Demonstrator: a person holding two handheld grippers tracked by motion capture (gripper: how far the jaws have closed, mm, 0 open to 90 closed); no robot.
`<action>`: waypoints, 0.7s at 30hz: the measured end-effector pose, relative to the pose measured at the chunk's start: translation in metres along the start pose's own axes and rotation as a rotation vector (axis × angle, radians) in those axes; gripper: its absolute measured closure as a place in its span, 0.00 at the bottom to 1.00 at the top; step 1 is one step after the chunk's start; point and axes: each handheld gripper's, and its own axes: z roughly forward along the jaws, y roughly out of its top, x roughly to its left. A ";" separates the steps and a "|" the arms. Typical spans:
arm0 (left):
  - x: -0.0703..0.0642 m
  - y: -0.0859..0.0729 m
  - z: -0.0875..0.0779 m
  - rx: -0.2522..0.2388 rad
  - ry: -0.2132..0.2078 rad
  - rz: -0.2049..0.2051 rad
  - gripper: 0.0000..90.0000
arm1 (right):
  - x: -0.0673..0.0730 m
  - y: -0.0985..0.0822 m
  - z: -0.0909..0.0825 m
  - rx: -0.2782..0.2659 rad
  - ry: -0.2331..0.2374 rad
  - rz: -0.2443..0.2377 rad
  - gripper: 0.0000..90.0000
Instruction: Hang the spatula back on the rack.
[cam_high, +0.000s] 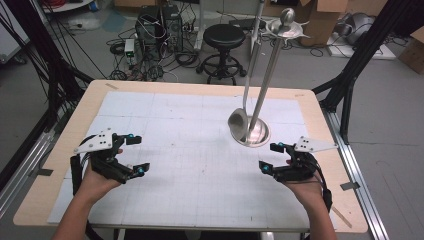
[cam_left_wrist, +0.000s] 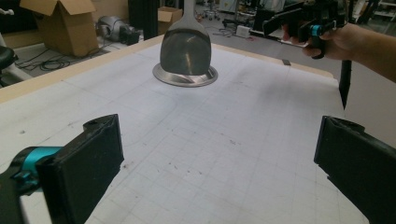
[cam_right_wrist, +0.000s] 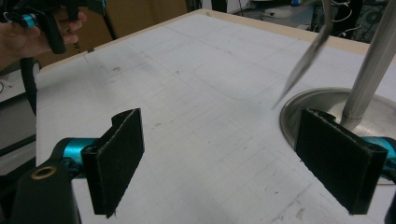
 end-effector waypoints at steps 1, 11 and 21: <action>0.000 0.000 0.000 0.000 0.000 0.001 0.02 | 0.000 0.000 0.000 0.000 0.000 -0.002 0.17; 0.002 0.000 -0.002 -0.020 0.002 -0.010 0.02 | 0.000 0.000 -0.001 -0.003 -0.003 -0.003 0.17; 0.002 -0.001 0.000 -0.006 -0.014 -0.017 0.02 | -0.001 0.000 0.001 0.000 0.000 0.002 0.17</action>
